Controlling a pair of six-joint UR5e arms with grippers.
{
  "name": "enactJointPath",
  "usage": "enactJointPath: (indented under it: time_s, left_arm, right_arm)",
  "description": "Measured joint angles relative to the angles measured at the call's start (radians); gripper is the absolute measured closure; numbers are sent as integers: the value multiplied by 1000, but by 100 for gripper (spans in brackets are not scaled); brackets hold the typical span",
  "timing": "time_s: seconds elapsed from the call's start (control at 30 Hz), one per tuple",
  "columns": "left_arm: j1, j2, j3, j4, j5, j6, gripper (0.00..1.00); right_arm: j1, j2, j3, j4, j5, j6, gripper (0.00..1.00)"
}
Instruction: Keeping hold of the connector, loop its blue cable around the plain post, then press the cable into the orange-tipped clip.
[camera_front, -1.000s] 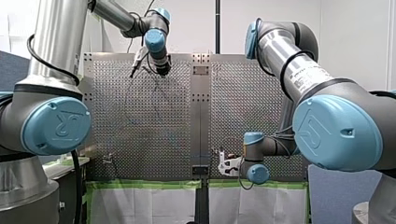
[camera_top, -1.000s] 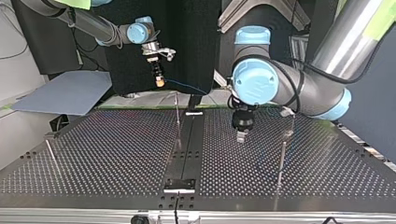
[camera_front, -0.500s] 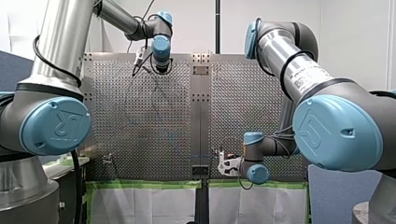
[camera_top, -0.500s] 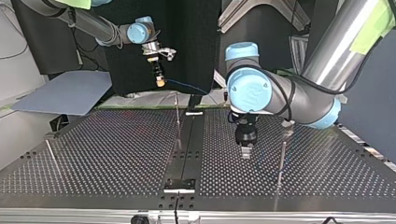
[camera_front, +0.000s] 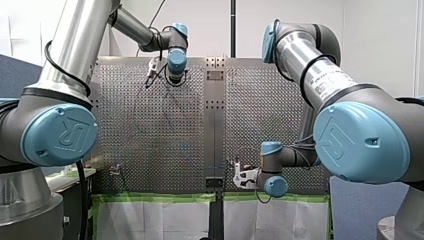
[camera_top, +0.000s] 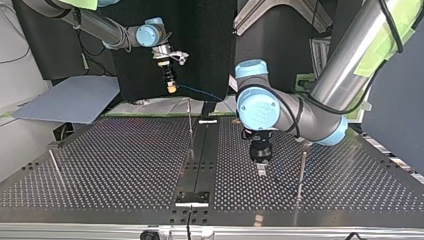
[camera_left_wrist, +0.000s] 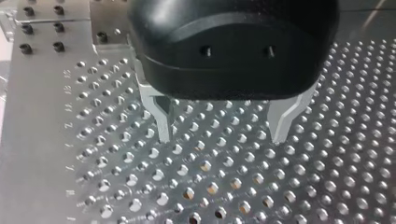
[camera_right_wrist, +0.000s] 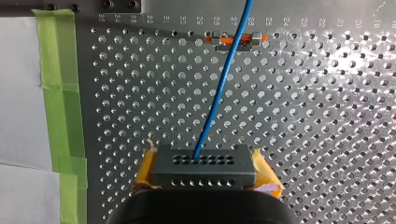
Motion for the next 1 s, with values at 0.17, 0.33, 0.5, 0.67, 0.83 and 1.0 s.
enactJointPath:
  time_s: [0.17, 0.33, 0.5, 0.67, 0.83, 1.0]
  left_arm:
    - [0, -7, -2, 0, -9, 10, 1]
    - [1, -31, -2, 0, -17, 22, 1]
    - [2, -76, -2, -1, -43, 30, 1]
    - [3, -119, -2, -7, -63, 46, 1]
    - [3, -139, -4, -11, -82, 52, 1]
    - [4, -143, -4, -12, -106, 58, 1]
  right_arm:
    - [0, 0, 0, 1, 0, -1, 100]
    - [0, 0, 0, 2, 0, -1, 100]
    - [0, 0, 0, 2, 0, -1, 100]
    - [0, 0, 0, 2, 0, -1, 100]
    - [1, 0, 0, 3, 0, -1, 100]
    - [2, 0, 0, 5, 0, -2, 100]
